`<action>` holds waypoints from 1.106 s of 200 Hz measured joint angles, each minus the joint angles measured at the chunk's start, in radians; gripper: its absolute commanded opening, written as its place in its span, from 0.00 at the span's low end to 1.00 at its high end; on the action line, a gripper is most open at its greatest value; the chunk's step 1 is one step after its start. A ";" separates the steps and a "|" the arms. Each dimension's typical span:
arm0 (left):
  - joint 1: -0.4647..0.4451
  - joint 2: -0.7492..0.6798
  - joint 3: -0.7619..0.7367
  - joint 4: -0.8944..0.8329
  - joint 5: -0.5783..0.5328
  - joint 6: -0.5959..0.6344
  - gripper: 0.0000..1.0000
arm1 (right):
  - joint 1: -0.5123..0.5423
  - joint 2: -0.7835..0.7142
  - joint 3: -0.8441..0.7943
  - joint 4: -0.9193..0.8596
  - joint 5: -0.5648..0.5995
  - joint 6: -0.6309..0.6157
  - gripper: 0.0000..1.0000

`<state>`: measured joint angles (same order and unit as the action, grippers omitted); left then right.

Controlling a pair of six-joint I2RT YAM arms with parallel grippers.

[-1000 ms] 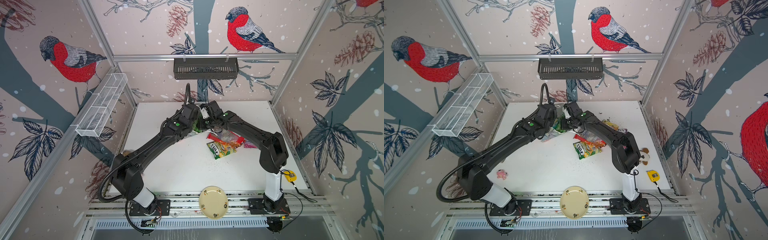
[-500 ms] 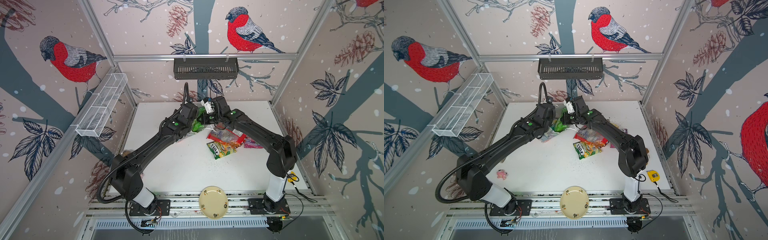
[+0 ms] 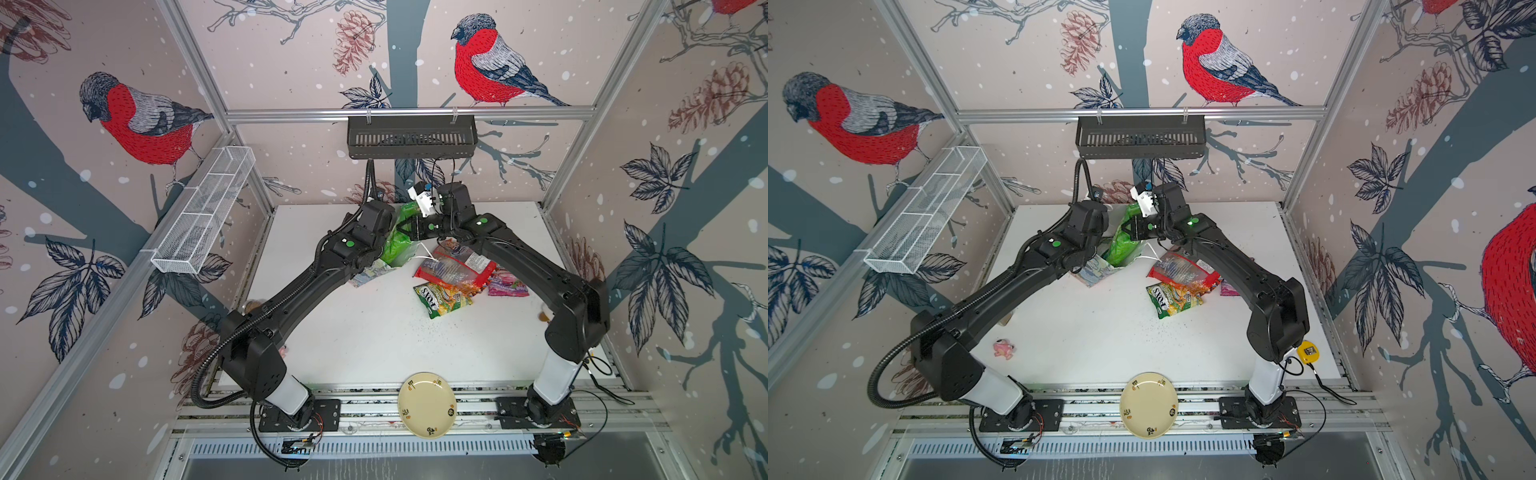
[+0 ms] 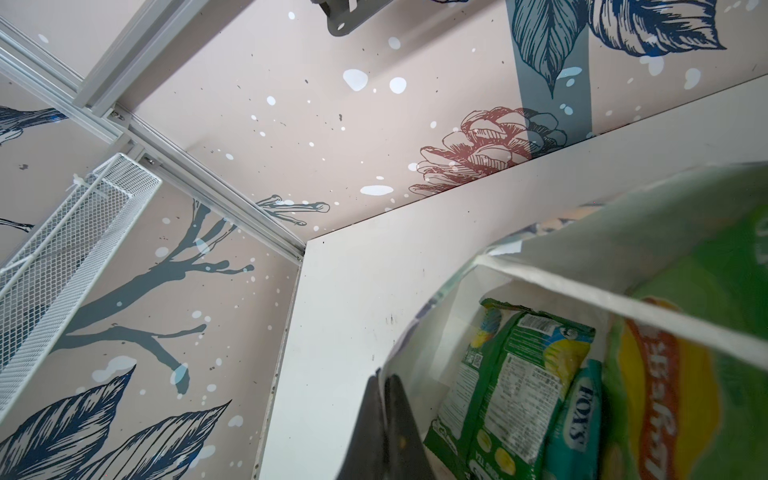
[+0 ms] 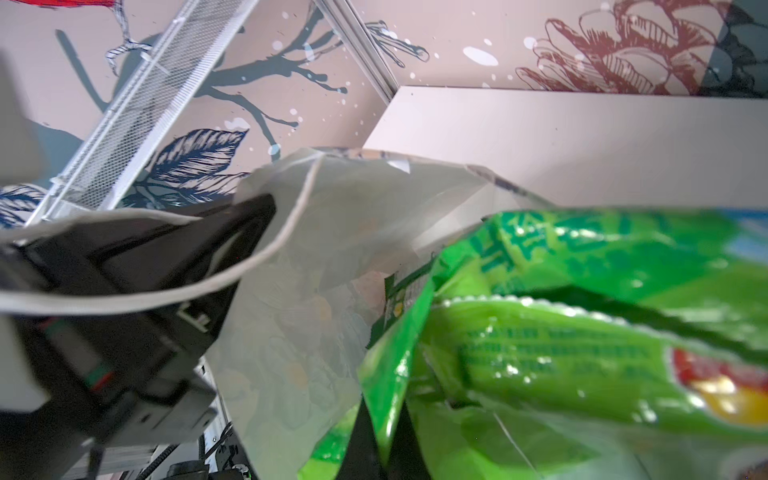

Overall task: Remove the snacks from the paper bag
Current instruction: 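Lift the green Lay's chip bag out of the bag with the right gripper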

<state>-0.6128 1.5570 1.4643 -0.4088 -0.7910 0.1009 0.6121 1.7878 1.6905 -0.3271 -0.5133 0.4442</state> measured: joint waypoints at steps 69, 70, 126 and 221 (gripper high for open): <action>0.027 0.008 0.003 -0.003 -0.002 0.010 0.00 | -0.018 -0.023 -0.020 0.020 -0.133 -0.043 0.00; 0.028 0.008 0.003 -0.003 -0.002 0.010 0.00 | -0.018 -0.023 -0.020 0.020 -0.133 -0.044 0.00; 0.042 0.019 0.010 -0.008 0.004 0.009 0.00 | -0.057 -0.092 -0.031 0.020 -0.169 -0.077 0.00; 0.051 0.019 0.016 -0.025 0.008 0.009 0.00 | -0.263 -0.334 -0.188 0.233 -0.273 0.028 0.00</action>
<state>-0.5621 1.5764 1.4799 -0.4335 -0.7830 0.1097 0.3492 1.4540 1.5021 -0.0940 -0.7860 0.4721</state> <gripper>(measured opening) 0.053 0.051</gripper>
